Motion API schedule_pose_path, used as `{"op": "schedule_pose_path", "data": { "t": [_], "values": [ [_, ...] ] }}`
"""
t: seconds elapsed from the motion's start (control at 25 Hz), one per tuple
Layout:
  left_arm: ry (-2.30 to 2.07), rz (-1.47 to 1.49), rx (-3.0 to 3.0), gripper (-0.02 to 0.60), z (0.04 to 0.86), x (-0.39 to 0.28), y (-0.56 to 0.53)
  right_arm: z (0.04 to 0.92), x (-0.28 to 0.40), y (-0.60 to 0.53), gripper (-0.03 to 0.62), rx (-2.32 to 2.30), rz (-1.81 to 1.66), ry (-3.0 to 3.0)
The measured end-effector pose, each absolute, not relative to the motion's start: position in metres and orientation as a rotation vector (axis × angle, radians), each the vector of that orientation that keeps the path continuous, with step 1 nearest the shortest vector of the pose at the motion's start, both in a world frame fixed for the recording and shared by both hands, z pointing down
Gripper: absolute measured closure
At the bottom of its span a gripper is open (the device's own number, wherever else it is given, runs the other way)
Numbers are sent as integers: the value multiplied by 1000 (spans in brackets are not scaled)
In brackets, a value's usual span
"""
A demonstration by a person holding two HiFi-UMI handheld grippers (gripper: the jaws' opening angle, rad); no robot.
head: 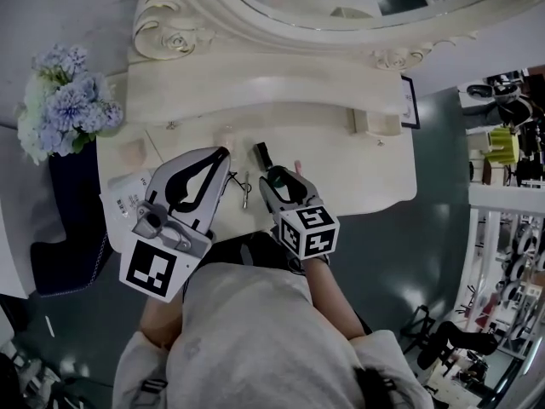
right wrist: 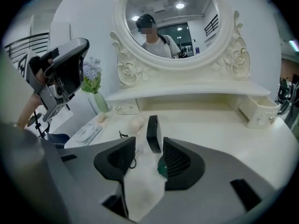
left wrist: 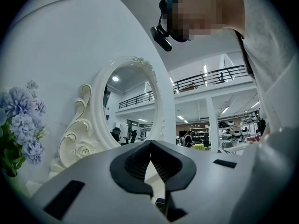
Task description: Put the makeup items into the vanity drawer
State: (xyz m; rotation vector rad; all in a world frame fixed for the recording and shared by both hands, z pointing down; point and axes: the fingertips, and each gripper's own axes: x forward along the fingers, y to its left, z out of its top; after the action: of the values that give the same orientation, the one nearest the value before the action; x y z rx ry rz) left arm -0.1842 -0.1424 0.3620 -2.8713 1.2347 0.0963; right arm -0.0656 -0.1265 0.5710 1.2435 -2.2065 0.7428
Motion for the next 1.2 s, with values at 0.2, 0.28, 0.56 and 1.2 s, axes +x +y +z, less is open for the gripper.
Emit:
{"op": "schedule_pose_path", "data": {
  "t": [0.2,0.28,0.56,1.2],
  "values": [
    [1257,91,-2876,568,366,-193,-148,588,-70,-133,405,1255,771,-2159],
    [1253,84,-2877,568,367,-194,-150,592,-71,-136,405,1263,787,-2144],
    [1273,75,-2891,568,373,-203,-156,604,-73,-145,405,1283,818,-2107],
    [1311,83,-2893,568,377,-219,-162,594,-75,-155,499,1320,701,-2085]
  ]
}}
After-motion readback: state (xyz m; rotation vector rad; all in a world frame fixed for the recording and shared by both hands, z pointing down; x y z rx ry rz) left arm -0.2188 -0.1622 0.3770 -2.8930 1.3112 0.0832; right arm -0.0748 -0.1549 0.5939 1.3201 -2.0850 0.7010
